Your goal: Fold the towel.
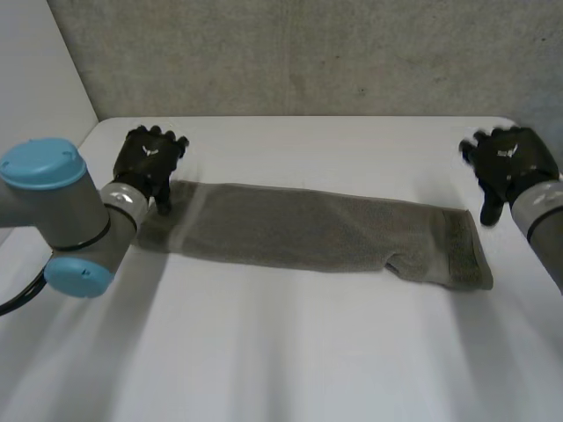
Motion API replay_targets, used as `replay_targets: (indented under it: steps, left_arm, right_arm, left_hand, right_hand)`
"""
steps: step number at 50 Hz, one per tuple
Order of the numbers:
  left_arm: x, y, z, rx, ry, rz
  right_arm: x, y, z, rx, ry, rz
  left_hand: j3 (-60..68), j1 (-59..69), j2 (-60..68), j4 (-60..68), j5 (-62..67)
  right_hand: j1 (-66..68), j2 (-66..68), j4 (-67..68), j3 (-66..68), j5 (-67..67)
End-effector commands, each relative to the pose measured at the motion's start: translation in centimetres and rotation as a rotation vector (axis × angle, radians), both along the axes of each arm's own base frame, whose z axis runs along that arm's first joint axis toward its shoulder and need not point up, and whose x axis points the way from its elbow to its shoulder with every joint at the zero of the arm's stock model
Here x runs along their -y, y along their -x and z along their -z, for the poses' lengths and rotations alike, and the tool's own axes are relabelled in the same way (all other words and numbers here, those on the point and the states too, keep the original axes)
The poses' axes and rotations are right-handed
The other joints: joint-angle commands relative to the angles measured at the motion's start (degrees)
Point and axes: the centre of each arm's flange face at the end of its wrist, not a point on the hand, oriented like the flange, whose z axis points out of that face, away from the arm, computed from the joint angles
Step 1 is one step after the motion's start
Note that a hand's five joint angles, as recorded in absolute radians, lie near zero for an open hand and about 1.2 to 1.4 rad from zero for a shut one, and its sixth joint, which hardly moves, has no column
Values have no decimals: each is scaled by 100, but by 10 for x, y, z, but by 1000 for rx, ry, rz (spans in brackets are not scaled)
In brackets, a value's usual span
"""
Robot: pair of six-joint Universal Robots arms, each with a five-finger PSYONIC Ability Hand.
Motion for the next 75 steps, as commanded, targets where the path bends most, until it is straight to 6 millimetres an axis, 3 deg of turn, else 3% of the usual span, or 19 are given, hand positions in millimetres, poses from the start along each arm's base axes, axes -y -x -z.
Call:
replay_targets:
  steps: [1,17,24,28,30,33,47,52,58,61,63,64,66,67,68,69,71,72,75]
  left_arm:
    - [-10,-17,23,48,-87,32]
    - [-17,-31,31,77,-121,9]
    - [-20,-29,29,77,-117,15]
    - [-20,-29,29,74,-119,14]
    - [-20,-29,29,72,-120,14]
    - [-21,-29,29,65,-124,11]
    - [-28,-30,3,1,-87,4]
    - [-35,-31,-12,-39,-72,2]
    - [-41,-33,-27,-72,-47,1]
    - [-42,-31,-33,-80,-31,5]
    - [-42,-29,-36,-84,-21,12]
    - [-43,-25,-39,-87,-14,21]
    - [-45,-20,-41,-89,-6,35]
    - [-47,-15,-44,-91,2,50]
    - [-47,-15,-44,-91,2,50]
    - [-49,-10,-46,-92,9,61]
    - [-52,-5,-48,-94,16,75]
    - [-53,-1,-49,-99,20,86]
    - [-57,6,-52,-115,25,104]
  right_arm:
    - [-33,8,46,19,-220,-26]
    - [-26,19,81,94,-308,-19]
    - [-9,25,95,72,-288,3]
    - [-4,27,105,31,-303,5]
    - [1,34,114,-16,-314,35]
    - [3,39,115,-25,-310,56]
    - [30,78,63,-115,-130,142]
    - [57,124,39,-326,-33,230]
    - [76,127,12,-455,84,232]
    - [82,106,-13,-458,173,210]
    - [76,59,-32,-444,261,120]
    - [76,58,-32,-444,262,120]
    - [67,27,-38,-433,301,51]
    - [54,-5,-40,-423,331,-26]
    - [38,-36,-38,-410,350,-110]
    - [38,-36,-38,-410,350,-111]
    - [3,-94,-19,-398,356,-277]
    - [2,-94,-19,-398,356,-278]
    - [-34,-141,6,-383,357,-423]
  left_hand:
    - [-90,-74,-70,-73,-1116]
    - [-106,-90,-87,-90,-1133]
    - [-107,-91,-87,-90,-1133]
    - [-107,-91,-87,-90,-1133]
    - [-107,-91,-87,-90,-1133]
    - [-107,-91,-87,-90,-1133]
    - [-274,-258,-255,-258,-1300]
    - [-493,-477,-473,-477,-1519]
    - [-661,-645,-642,-645,-1687]
    - [-678,-662,-659,-662,-1704]
    - [-679,-663,-659,-662,-1705]
    - [-679,-663,-659,-662,-1705]
    - [-679,-663,-659,-662,-1705]
    - [-679,-663,-659,-662,-1705]
    - [-679,-663,-659,-662,-1705]
    - [-679,-663,-659,-662,-1705]
    - [-679,-663,-659,-662,-1705]
    - [-679,-663,-659,-662,-1705]
    - [-695,-679,-676,-679,-1721]
  right_hand:
    - [313,219,171,219,298]
    - [1239,1146,1097,1145,1225]
    - [4396,4303,4254,4302,4382]
    - [4570,4476,4428,4476,4555]
    - [6525,6432,6383,6431,6511]
    - [6650,6556,6508,6556,6635]
    - [6650,6556,6508,6556,6635]
    - [6650,6556,6508,6556,6635]
    - [6650,6556,6508,6556,6635]
    - [6650,6556,6508,6556,6635]
    - [6650,6556,6508,6556,6635]
    - [6650,6556,6508,6556,6635]
    - [6650,6556,6508,6556,6635]
    - [6650,6556,6508,6556,6635]
    - [6650,6556,6508,6556,6635]
    - [6650,6556,6508,6556,6635]
    - [6650,6556,6508,6556,6635]
    - [6650,6556,6508,6556,6635]
    - [6650,6556,6508,6556,6635]
